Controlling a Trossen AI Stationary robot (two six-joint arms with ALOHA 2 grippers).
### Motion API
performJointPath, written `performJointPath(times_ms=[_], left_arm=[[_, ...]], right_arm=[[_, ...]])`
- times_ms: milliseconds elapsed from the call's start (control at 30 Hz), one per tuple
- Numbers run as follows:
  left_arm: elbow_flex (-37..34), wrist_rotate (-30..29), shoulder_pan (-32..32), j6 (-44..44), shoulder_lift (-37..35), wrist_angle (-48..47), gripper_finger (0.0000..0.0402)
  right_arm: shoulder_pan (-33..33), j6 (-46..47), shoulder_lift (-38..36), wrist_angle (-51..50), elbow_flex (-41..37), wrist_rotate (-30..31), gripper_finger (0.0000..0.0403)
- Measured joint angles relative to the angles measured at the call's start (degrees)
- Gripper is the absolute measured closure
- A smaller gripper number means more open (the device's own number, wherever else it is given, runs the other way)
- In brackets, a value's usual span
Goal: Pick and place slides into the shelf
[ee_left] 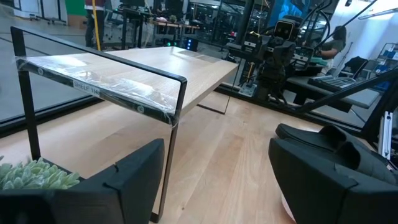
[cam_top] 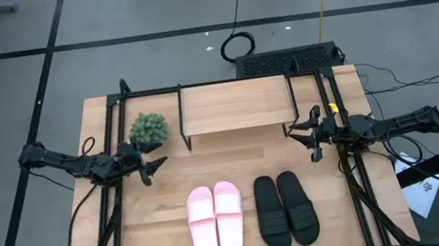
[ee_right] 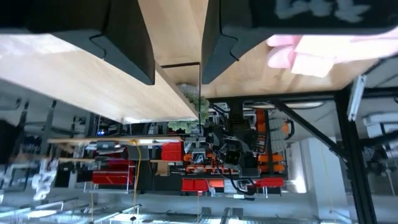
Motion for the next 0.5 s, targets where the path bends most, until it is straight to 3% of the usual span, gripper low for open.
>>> performJointPath(times_ms=[200,500], left_arm=[[0.0,0.0,-0.01,0.0,0.0,0.59,0.0108],[0.0,0.0,-0.01,-0.36,0.02,1.5,0.0108]], right_arm=[[0.0,-9.0,-0.01,-0.01,0.02,0.03,0.028],[0.0,-6.34,0.01,0.89,0.02,0.13,0.028]])
